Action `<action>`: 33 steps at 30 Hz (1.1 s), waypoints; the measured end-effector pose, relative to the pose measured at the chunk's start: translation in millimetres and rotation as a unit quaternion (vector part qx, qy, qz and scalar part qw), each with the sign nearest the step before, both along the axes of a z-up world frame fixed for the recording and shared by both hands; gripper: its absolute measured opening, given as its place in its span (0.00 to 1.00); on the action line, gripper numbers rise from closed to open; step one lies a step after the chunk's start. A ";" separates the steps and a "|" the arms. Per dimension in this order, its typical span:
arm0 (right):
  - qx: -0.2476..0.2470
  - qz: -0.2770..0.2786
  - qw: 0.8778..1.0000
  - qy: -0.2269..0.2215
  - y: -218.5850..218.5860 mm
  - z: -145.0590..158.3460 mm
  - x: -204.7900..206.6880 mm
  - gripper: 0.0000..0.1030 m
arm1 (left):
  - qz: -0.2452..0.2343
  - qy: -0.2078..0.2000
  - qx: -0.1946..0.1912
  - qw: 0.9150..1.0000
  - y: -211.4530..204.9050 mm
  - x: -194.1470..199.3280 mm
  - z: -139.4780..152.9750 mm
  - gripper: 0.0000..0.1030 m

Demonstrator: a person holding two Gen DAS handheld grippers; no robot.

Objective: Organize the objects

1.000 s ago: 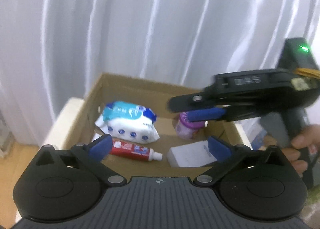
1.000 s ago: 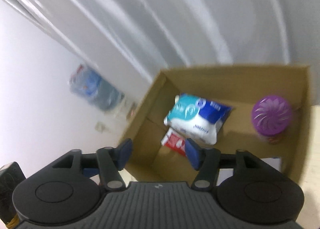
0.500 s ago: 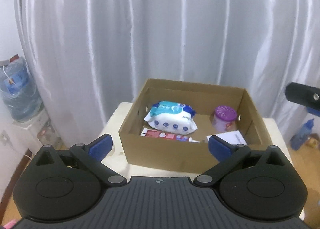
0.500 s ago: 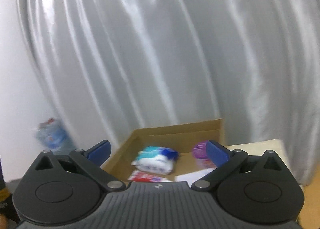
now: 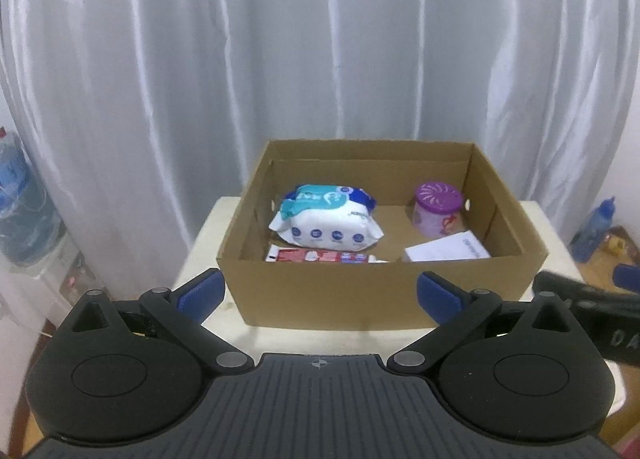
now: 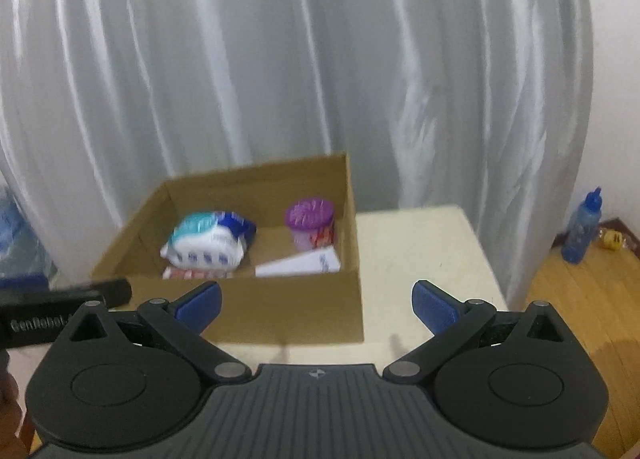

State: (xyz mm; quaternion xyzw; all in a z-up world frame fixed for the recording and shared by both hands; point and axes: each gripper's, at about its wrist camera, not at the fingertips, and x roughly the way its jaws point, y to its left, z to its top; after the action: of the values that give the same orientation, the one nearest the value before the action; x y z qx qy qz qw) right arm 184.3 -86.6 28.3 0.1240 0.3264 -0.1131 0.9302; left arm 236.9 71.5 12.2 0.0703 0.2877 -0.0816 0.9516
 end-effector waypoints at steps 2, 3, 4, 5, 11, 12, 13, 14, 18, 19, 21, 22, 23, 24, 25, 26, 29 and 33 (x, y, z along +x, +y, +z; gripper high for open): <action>0.005 0.002 1.000 0.008 4.9 -3.3 1.1 1.00 | -0.007 0.000 0.007 1.000 0.4 1.6 0.1 1.00; 0.008 0.001 1.000 0.009 6.2 -4.1 1.9 1.00 | -0.009 0.001 0.010 1.000 0.4 2.3 -0.5 1.00; 0.009 0.000 1.000 0.010 6.8 -6.4 4.2 1.00 | -0.009 0.000 0.015 1.000 0.3 3.1 -1.4 1.00; 0.010 -0.002 1.000 0.011 8.1 -9.1 6.4 1.00 | -0.010 0.000 0.019 1.000 0.7 3.7 -1.5 1.00; 0.010 -0.004 1.000 0.017 10.6 -9.1 9.2 1.00 | -0.012 0.010 0.014 1.000 4.9 13.2 -4.1 1.00; 0.011 -0.003 1.000 0.020 11.2 -9.9 10.4 1.00 | -0.012 0.012 0.013 1.000 5.6 14.8 -4.4 1.00; 0.012 -0.003 1.000 0.022 11.1 -11.2 12.4 1.00 | -0.012 0.013 0.012 1.000 6.0 16.3 -4.8 1.00; 0.013 -0.003 1.000 0.024 11.3 -12.2 13.9 1.00 | -0.013 0.015 0.012 1.000 6.2 18.2 -5.6 1.00; 0.016 -0.004 0.999 0.030 12.5 -15.1 18.5 1.00 | -0.011 0.018 0.015 1.000 6.6 21.4 -7.4 1.00; 0.017 -0.004 0.999 0.031 12.8 -15.7 19.8 1.00 | -0.010 0.020 0.015 1.000 6.8 22.4 -7.7 1.00; 0.018 -0.004 0.999 0.033 13.0 -16.7 22.5 1.00 | -0.009 0.023 0.013 1.000 7.6 25.1 -8.4 1.00; 0.019 -0.003 0.999 0.034 13.2 -17.2 23.4 1.00 | -0.008 0.025 0.012 1.000 7.9 26.4 -8.7 1.00; 0.019 -0.004 0.999 0.035 13.4 -17.7 24.5 1.00 | -0.007 0.027 0.011 1.000 8.2 27.8 -9.3 1.00; 0.020 -0.003 0.999 0.037 13.5 -18.2 25.4 1.00 | -0.007 0.029 0.011 0.999 8.4 29.3 -10.0 1.00; 0.019 -0.003 0.999 0.038 13.4 -18.7 26.1 1.00 | -0.006 0.032 0.010 0.999 8.7 30.4 -10.6 1.00; 0.020 -0.002 0.999 0.040 13.5 -19.3 27.2 1.00 | -0.005 0.034 0.010 0.999 8.7 30.9 -11.5 1.00; 0.024 0.000 0.999 0.047 13.2 -20.5 30.0 1.00 | -0.003 0.039 0.009 0.999 9.4 32.8 -12.3 1.00; 0.022 0.001 0.999 0.046 13.8 -20.2 31.3 1.00 | -0.003 0.039 0.008 0.999 10.2 34.4 -12.0 1.00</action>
State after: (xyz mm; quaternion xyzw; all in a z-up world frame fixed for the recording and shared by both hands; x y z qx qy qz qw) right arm 215.7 -72.7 8.0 0.1394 0.3714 -0.1108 0.9112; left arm 271.3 81.7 0.2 0.0756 0.3249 -0.0843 0.9389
